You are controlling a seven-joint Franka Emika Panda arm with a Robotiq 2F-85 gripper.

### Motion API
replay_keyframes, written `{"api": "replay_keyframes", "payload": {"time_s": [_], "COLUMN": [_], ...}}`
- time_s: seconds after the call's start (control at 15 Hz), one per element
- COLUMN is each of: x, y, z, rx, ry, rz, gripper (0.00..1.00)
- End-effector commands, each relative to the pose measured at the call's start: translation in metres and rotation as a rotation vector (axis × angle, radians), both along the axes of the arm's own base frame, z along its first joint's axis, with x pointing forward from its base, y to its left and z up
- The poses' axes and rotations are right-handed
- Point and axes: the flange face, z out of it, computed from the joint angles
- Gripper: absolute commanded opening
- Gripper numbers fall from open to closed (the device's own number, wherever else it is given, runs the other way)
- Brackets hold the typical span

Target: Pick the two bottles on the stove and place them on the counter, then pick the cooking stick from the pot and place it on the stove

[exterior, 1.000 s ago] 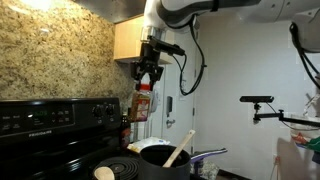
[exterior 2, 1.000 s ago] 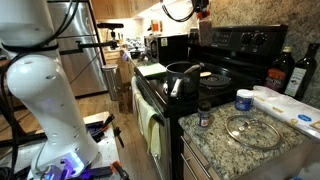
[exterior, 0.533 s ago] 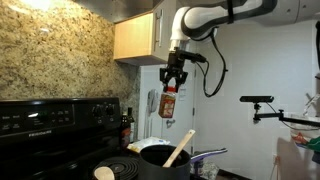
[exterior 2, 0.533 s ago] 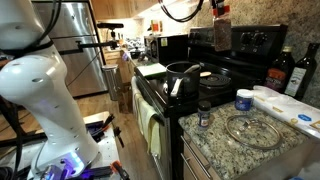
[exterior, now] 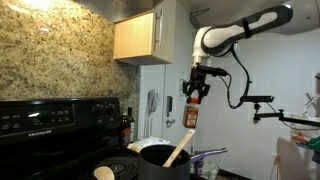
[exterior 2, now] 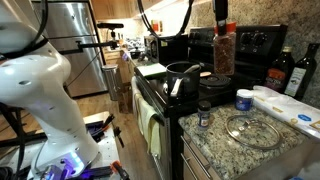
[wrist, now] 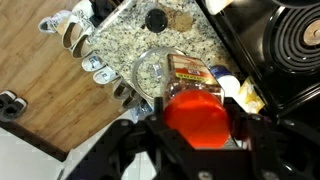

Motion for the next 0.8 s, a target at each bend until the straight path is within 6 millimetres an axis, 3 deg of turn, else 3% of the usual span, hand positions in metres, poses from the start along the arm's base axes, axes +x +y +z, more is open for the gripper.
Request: {"api": "replay_keyframes", "payload": {"time_s": [0.0,0.07,0.13,0.4,0.47,0.73], "x": [-0.031,-0.03,-0.021,-0.024,-0.019,-0.013], "y": [-0.013,-0.006,-0.015,-0.009,-0.002,-0.016], "z": [-0.017,-0.022,-0.017,-0.027,-0.029,-0.048], "rx": [0.041,0.04,0.027,0.029,0.0,-0.005], "ry": [-0.044,-0.049,-0.009,-0.014,-0.004,0.053], "rz": [-0.067,-0.019,-0.043,-0.032,-0.038,-0.051], "gripper": [0.36,0.36,0.61,0.61,0.36,0.36]}}
